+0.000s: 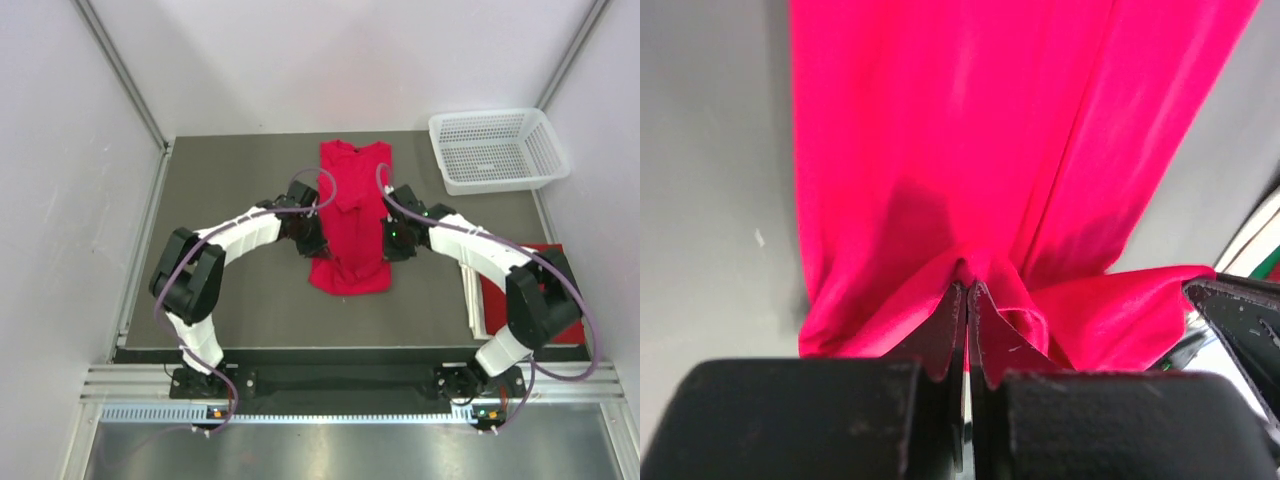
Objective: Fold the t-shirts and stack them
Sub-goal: Fold the tshirt
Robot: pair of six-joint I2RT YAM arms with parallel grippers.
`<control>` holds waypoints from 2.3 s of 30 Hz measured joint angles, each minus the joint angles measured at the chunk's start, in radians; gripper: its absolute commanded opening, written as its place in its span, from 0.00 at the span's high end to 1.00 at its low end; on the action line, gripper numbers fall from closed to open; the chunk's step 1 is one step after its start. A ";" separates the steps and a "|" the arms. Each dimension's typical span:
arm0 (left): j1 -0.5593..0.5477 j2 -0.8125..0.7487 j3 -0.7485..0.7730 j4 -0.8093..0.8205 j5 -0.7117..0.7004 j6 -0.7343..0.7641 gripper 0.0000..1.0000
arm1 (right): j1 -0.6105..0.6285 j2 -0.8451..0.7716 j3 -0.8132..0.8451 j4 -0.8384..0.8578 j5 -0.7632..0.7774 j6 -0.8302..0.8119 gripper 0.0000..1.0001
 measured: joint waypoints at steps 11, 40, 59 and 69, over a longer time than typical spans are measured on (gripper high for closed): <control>0.135 0.214 0.337 -0.087 -0.008 0.047 1.00 | -0.107 0.266 0.347 -0.083 -0.013 -0.134 1.00; 0.245 0.537 0.796 -0.178 0.029 0.070 1.00 | -0.293 0.642 0.821 -0.194 -0.161 -0.224 1.00; 0.256 0.583 0.848 -0.179 0.034 0.050 1.00 | -0.332 0.721 0.928 -0.199 -0.214 -0.221 0.99; 0.260 0.583 0.858 -0.177 0.037 0.043 0.82 | -0.340 0.740 0.954 -0.203 -0.216 -0.211 0.81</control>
